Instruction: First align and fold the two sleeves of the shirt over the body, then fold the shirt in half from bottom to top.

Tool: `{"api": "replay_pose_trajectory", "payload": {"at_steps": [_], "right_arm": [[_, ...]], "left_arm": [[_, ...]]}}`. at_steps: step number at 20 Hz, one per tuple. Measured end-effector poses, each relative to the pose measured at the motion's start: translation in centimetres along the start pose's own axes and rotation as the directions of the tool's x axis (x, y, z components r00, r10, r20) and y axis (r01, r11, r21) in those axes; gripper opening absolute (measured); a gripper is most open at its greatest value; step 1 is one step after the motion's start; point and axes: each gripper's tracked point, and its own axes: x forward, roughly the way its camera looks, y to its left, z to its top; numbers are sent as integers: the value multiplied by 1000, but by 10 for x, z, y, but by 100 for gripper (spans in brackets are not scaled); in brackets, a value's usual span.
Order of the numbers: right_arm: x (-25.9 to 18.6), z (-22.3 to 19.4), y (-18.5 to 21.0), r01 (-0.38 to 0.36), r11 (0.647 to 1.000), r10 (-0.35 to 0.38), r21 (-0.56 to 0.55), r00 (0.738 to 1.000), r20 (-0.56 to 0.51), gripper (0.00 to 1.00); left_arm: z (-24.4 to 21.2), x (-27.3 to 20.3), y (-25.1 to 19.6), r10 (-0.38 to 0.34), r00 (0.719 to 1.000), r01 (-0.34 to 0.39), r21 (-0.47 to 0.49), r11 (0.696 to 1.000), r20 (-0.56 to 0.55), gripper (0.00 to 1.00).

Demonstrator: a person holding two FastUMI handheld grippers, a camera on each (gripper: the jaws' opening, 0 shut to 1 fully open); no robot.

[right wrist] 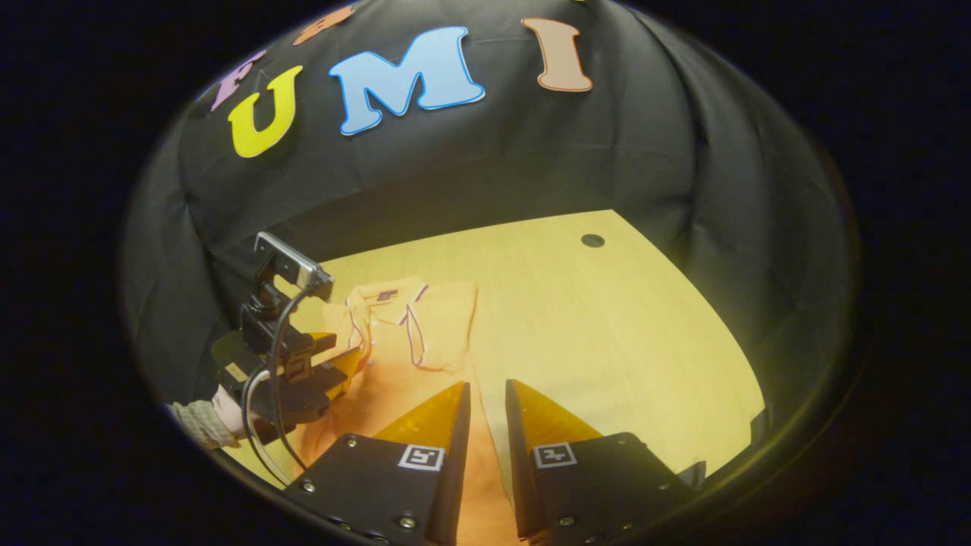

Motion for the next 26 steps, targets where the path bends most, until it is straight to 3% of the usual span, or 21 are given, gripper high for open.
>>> {"api": "replay_pose_trajectory", "payload": {"at_steps": [2,5,8,9,10,12,13,14,15,20,21,23,26], "right_arm": [[1,-6,0,-4,1000,4,3,1000,-13,26],[2,-19,2,-14,1000,13,-16,999,-41,28],[2,-37,6,-37,999,33,-40,996,-87,31],[1,-46,7,-46,998,41,-45,993,-109,28],[1,-55,7,-54,997,47,-48,990,-135,28],[-3,-74,10,-74,996,64,-45,981,-186,27],[-4,-84,10,-79,996,69,-42,975,-210,32],[-6,-94,9,-82,996,70,-42,969,-235,38],[-8,-104,9,-86,995,72,-42,963,-258,39],[-22,-152,9,-106,992,75,-62,920,-384,48],[-25,-159,6,-110,991,70,-74,910,-408,62],[-30,-174,2,-115,989,58,-98,887,-457,73],[-41,-201,0,-130,983,45,-126,848,-527,75]], "left_arm": [[-4,-12,1,-9,1000,8,-49,999,-5,74],[-27,-45,6,-30,999,25,-156,987,-34,63],[-56,-84,11,-52,997,34,-260,965,-63,84],[-69,-99,14,-51,995,25,-283,959,-84,77],[-82,-112,14,-47,993,13,-303,953,-106,83],[-107,-139,11,-47,988,-7,-347,938,-148,85],[-119,-152,7,-48,984,-18,-365,931,-169,87],[-131,-164,0,-54,980,-23,-382,924,-189,82],[-141,-176,-7,-63,976,-24,-395,918,-206,87],[-181,-224,-40,-103,954,-30,-431,902,-281,91],[-187,-231,-45,-110,949,-30,-434,901,-296,96],[-199,-241,-54,-125,938,-29,-434,901,-324,96],[-220,-250,-66,-143,917,-31,-422,906,-373,96]]}}
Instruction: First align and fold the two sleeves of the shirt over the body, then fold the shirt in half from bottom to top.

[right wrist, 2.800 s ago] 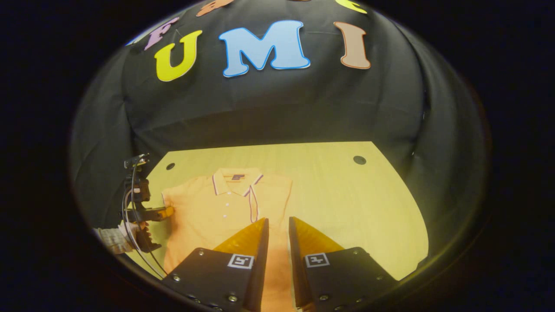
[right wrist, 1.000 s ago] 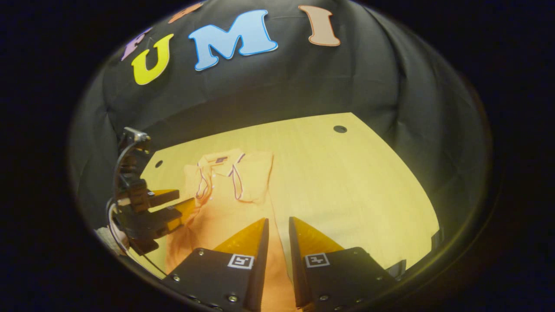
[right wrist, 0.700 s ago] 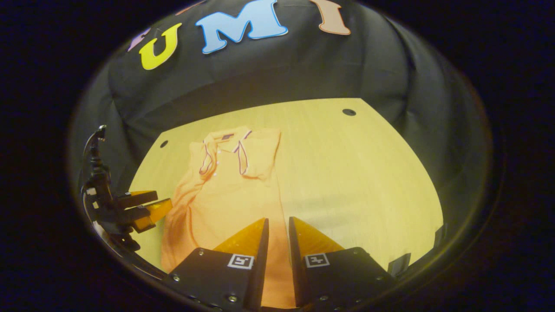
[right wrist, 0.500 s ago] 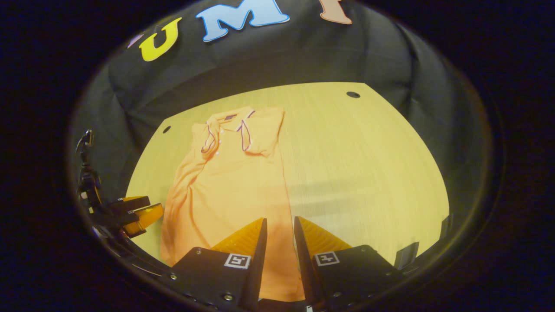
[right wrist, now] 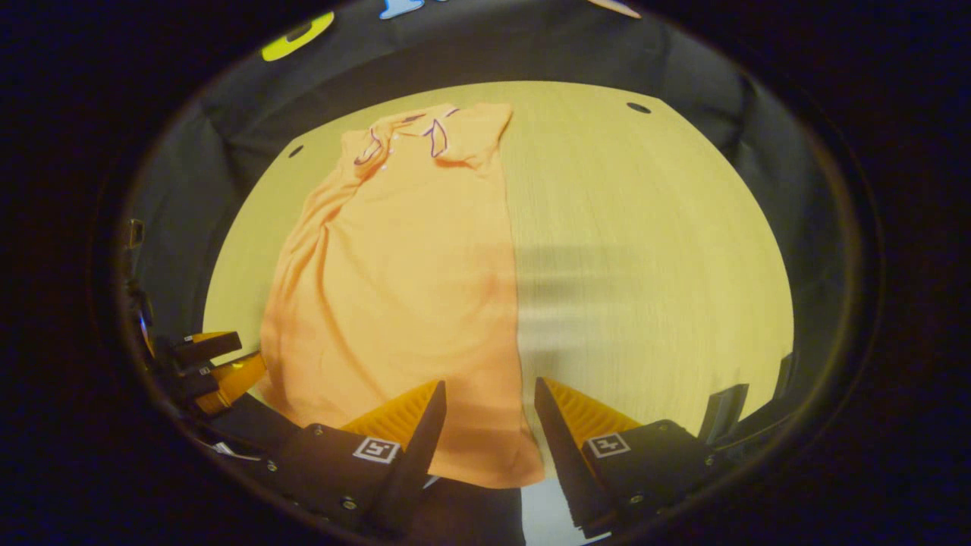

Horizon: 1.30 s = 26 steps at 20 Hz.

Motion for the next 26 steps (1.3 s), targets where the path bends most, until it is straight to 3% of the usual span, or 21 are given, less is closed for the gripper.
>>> {"api": "replay_pose_trajectory", "payload": {"at_steps": [7,14,20,23,26], "right_arm": [[10,-43,-4,32,995,-45,-97,990,-131,75],[23,-52,-4,49,986,-78,-161,981,-177,75],[28,-56,-4,66,972,-115,-225,971,-211,76],[29,-57,-5,86,979,-134,-186,956,-262,72],[28,-56,-4,87,981,-138,-173,940,-312,80]], "left_arm": [[-41,11,1,20,992,-18,22,1000,-126,96],[-41,20,-2,35,987,-25,67,997,-156,95],[-42,22,-1,13,978,-9,22,1000,-207,95],[-42,22,-1,15,974,-9,28,1000,-227,95],[-41,24,-3,13,969,-9,17,1000,-247,94]]}}
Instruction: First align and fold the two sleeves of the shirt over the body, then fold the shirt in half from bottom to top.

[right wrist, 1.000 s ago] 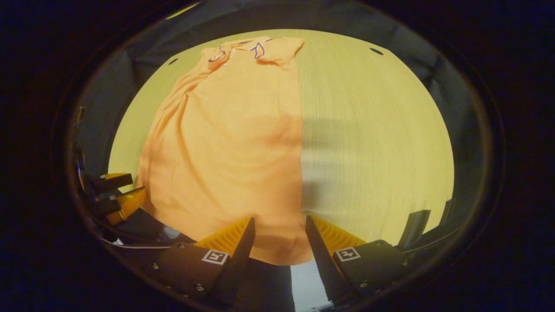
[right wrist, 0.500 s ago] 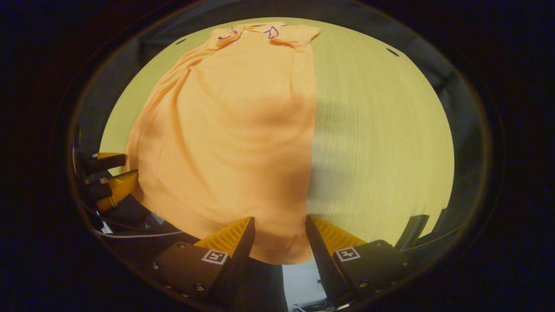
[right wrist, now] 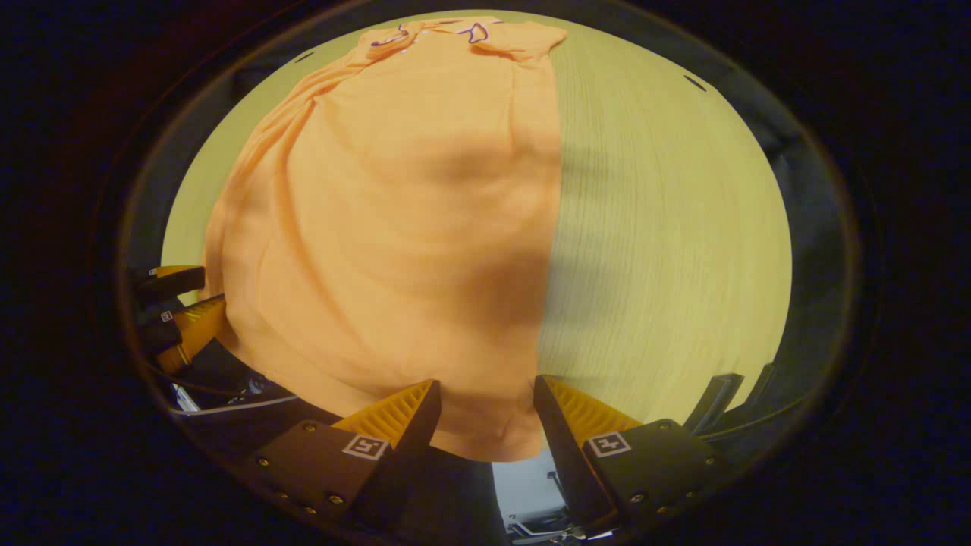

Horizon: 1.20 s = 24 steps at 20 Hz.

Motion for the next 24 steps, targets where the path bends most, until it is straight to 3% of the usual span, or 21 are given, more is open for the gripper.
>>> {"api": "replay_pose_trajectory", "payload": {"at_steps": [2,3,4,5,6,7,8,9,17,24], "right_arm": [[0,0,1,-2,1000,2,6,1000,-10,79],[1,1,3,-2,1000,2,14,1000,-5,69],[1,2,4,-5,1000,5,21,1000,-1,55],[1,1,6,-10,1000,10,26,1000,6,38],[0,2,9,-20,999,19,33,1000,15,30],[1,1,9,-23,999,23,39,999,23,14],[0,1,10,-28,999,27,35,999,29,6],[0,1,10,-34,999,33,33,999,33,6],[-8,6,11,-125,984,118,124,991,58,6],[-43,48,7,-184,969,162,164,977,141,6]], "left_arm": [[10,-1,-4,2,999,-2,1,1000,39,79],[14,-1,-6,3,999,-3,3,1000,52,55],[16,0,-9,6,998,-7,9,1000,68,47],[20,-1,-10,15,997,-16,7,1000,80,28],[17,1,-11,33,997,-34,1,999,76,19],[17,1,-11,47,996,-48,4,999,77,13],[16,4,-13,56,996,-57,11,998,69,13],[16,2,-12,64,996,-66,25,998,66,6],[23,-6,-10,37,996,-37,1,999,79,6],[67,-20,0,51,990,-51,-5,999,132,6]]}}
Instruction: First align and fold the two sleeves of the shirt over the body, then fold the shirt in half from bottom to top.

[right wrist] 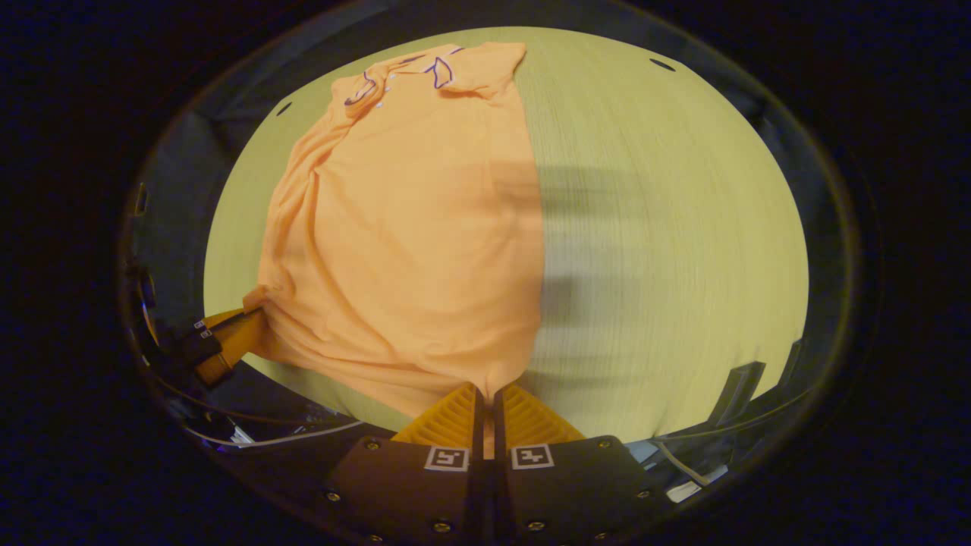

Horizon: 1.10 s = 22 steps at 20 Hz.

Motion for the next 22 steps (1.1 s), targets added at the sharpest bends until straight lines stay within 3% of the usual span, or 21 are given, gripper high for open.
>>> {"api": "replay_pose_trajectory", "payload": {"at_steps": [10,22], "right_arm": [[-32,112,9,-38,999,35,16,990,140,6],[-54,296,6,-63,995,39,71,954,299,6]], "left_arm": [[103,7,21,31,993,-30,-3,1000,113,6],[296,24,48,44,959,-37,-28,999,280,6]]}}
